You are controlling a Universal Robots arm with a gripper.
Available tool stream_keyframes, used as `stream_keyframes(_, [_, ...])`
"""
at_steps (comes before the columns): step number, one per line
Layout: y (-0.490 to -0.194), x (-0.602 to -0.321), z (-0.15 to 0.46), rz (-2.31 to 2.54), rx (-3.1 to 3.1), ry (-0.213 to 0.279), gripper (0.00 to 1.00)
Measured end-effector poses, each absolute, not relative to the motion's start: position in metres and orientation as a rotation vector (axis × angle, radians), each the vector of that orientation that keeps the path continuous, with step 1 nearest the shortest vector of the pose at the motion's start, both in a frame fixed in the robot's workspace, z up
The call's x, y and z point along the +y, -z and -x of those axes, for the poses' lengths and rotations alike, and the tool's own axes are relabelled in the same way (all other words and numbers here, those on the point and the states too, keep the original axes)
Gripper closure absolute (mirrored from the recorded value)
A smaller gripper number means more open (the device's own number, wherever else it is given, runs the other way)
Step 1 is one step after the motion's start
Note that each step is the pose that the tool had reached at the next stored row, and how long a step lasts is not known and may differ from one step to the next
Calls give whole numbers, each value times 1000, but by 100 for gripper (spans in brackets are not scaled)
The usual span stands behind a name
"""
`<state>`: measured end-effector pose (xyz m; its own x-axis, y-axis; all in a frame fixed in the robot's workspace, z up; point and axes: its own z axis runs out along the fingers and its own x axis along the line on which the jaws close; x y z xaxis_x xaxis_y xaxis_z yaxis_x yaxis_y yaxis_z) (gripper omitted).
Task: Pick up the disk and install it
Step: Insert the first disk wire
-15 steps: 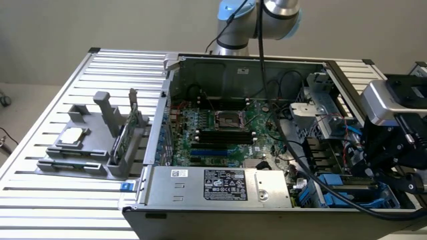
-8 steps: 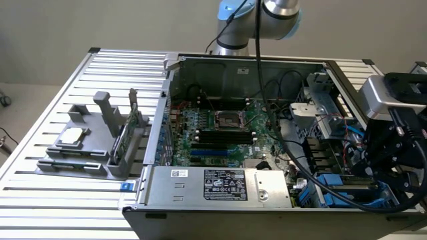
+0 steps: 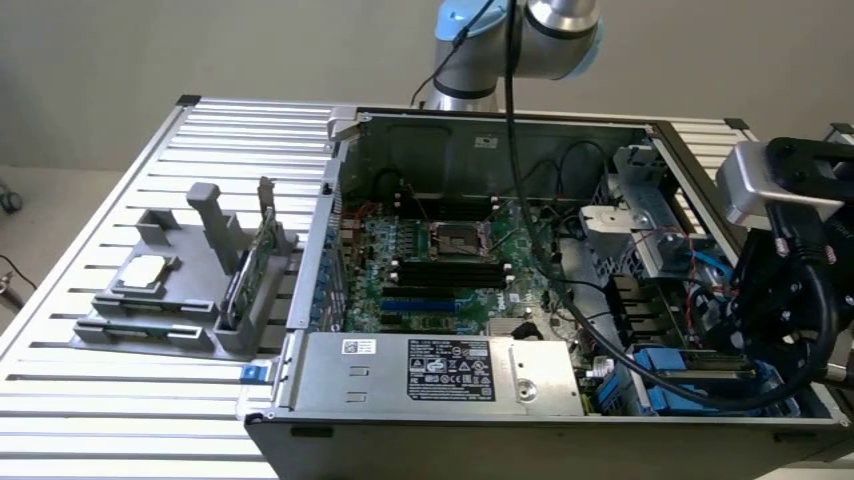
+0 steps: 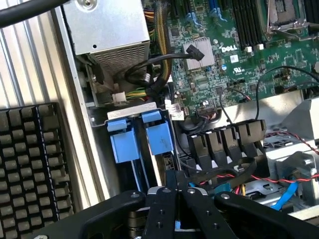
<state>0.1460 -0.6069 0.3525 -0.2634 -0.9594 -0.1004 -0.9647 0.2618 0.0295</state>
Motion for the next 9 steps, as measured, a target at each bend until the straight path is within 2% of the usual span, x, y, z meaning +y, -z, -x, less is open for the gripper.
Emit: stream_keyframes(9, [-352, -607, -146, 1726, 2534, -136, 89])
